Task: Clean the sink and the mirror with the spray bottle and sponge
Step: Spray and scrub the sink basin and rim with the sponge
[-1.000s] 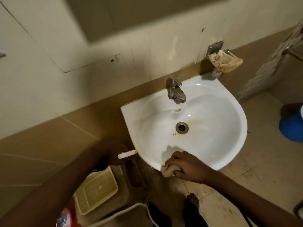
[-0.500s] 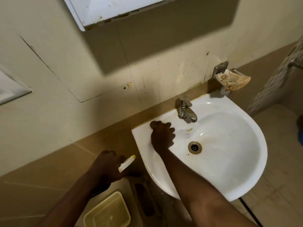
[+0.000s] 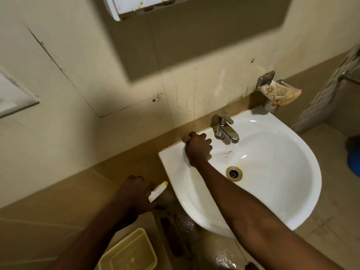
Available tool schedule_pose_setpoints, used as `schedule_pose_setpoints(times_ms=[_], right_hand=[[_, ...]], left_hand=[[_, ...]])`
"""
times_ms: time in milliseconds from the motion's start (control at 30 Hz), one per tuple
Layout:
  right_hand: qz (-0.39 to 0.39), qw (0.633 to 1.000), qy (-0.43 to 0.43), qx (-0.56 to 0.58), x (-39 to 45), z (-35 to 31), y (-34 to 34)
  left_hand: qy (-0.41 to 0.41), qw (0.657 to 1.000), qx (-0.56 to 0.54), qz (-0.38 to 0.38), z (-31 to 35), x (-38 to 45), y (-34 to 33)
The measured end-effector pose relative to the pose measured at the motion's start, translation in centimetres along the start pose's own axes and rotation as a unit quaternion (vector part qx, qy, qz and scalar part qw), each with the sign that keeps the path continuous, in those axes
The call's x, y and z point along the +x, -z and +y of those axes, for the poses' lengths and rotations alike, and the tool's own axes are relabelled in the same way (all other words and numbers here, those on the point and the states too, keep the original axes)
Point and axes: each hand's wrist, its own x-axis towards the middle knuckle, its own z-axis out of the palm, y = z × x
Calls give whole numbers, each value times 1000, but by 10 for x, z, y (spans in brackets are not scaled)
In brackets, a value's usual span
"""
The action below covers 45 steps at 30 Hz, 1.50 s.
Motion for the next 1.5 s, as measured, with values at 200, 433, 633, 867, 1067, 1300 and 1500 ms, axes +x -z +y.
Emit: schedule_pose_setpoints(times_ms=[200,433,633,867,1067,1300,1500], right_hand=[[-129,943,291,-100,-34,-10,-15],[-208,847,486,-51,-81,50,1],[-335,828,432,126,-131,137,53],[-430,815,382,66,-126,190,97],[-423,847,307,100,-122,153,65],[-567,751,339,-24,-74,231,117],[-413,794,441,70,-100,192,46]], left_hand=[[14,999,-11,-49,2,6,-3],[-4,999,-36,11,25,5,-2],[20,990,-92,-101,56,3,-21],[64,977,-65,-193,99,5,-10],[131,975,-67,-165,138,-3,4],[157,983,-64,-64,178,-20,19],[151,979,-42,-134,176,-19,4]])
